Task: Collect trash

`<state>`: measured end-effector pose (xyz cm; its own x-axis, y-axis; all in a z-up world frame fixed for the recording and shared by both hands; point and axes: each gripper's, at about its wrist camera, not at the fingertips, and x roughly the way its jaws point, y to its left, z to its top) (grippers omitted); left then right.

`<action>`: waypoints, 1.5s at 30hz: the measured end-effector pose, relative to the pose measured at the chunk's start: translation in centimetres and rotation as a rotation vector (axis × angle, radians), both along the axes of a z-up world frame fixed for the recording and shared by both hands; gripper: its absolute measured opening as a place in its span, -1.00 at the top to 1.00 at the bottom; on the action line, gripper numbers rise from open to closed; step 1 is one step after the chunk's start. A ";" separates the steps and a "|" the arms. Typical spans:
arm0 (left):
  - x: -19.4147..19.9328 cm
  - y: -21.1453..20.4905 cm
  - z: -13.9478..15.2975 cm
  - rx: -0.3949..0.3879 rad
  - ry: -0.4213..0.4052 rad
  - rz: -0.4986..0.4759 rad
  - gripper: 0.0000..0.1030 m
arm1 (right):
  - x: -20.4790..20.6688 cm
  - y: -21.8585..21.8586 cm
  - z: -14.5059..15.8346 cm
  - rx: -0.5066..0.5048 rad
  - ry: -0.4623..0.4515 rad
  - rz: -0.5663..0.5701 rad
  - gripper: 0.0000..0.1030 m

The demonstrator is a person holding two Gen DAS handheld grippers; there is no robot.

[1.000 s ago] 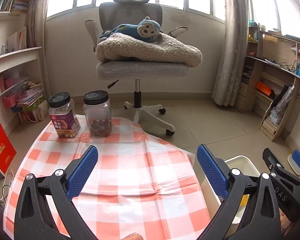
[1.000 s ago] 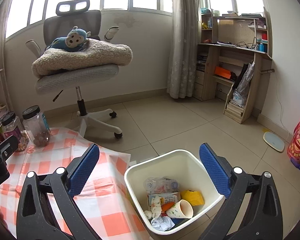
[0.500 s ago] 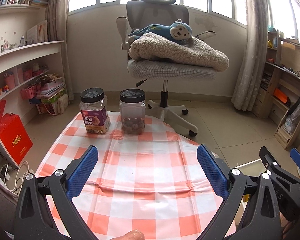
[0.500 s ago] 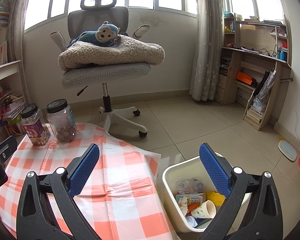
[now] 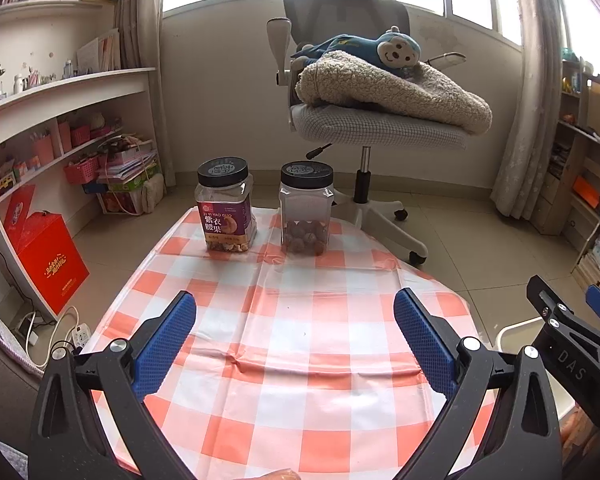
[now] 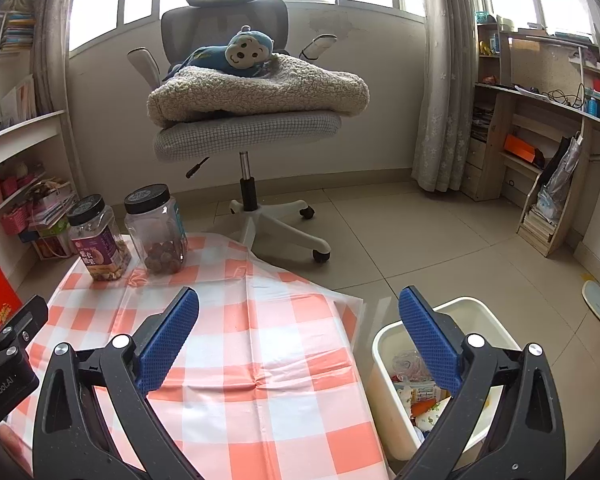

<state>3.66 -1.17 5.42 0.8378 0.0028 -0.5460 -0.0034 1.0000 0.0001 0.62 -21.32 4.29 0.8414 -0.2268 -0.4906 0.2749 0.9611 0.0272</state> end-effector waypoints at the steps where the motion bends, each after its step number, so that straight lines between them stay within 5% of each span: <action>1: 0.1 0.0 0.0 -0.001 0.003 0.001 -0.87 | 0.1 0.1 0.0 0.000 0.003 0.004 -0.86; 45: 0.7 -0.1 -0.5 -0.017 0.050 0.000 -0.87 | -0.1 0.0 -0.1 0.016 0.020 0.036 -0.86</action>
